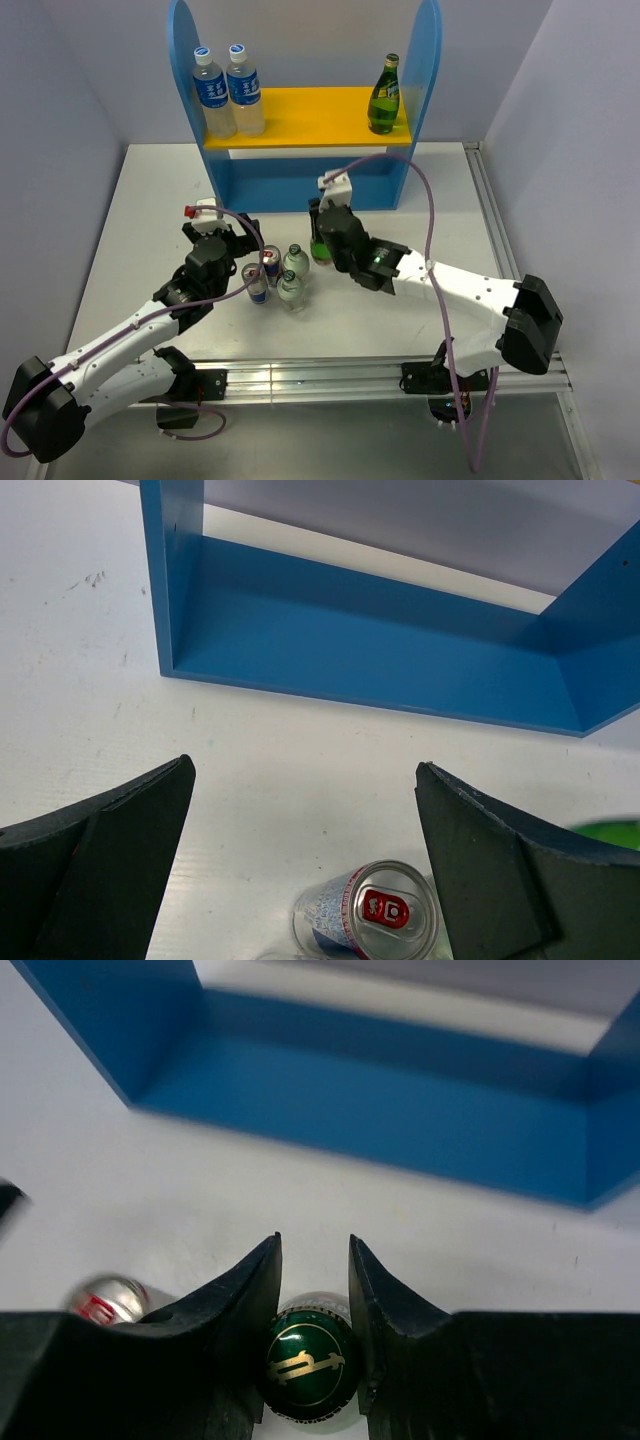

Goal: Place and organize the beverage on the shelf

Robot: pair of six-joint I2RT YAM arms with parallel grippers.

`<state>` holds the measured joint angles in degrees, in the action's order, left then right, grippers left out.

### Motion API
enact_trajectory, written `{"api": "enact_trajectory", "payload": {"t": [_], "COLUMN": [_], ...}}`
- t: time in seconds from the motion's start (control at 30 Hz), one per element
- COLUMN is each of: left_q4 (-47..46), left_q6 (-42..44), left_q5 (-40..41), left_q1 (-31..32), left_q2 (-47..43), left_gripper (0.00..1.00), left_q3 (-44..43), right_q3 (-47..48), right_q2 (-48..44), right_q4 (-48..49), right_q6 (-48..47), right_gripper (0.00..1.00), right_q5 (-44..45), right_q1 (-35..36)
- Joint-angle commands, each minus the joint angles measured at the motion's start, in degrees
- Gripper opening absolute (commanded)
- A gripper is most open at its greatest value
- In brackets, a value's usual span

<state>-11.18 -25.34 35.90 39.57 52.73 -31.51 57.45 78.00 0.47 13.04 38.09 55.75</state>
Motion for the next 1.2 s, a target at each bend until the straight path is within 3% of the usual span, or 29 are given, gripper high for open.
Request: {"api": "enact_trajectory", "payload": {"t": [0.0, 0.3, 0.53, 0.63, 0.97, 1.17], "left_q4": [0.2, 0.4, 0.2, 0.4, 0.0, 0.2], "left_q6": [-0.5, -0.3, -0.2, -0.2, -0.1, 0.0], "left_q5": [0.4, 0.7, 0.7, 0.7, 1.0, 1.1], "left_q1": [-0.1, -0.1, -0.1, -0.1, 0.0, -0.1], "left_q2": [-1.1, -1.1, -1.2, -0.9, -0.2, 0.0], "left_gripper": [0.99, 0.99, 0.99, 0.99, 0.99, 0.99], "left_q3": [-1.8, -1.9, -1.7, -1.8, -1.9, -2.0], "right_q3": [13.5, 44.6, 77.2, 84.8, 85.6, 81.3], "right_q2": [-3.0, 10.1, 28.1, 33.4, 36.9, 36.6], "right_q4": [9.9, 5.3, -4.8, -5.7, -4.5, -4.2], "right_q6": [-7.7, -12.4, -15.9, -17.0, -15.9, -15.4], "right_gripper": [0.0, 0.0, 0.0, 0.0, 0.0, 0.0], "right_q5": [3.4, -2.7, -6.5, -7.6, -9.5, -9.1], "right_q1": [-1.0, -10.7, -17.1, -19.4, -25.4, -26.5]}}
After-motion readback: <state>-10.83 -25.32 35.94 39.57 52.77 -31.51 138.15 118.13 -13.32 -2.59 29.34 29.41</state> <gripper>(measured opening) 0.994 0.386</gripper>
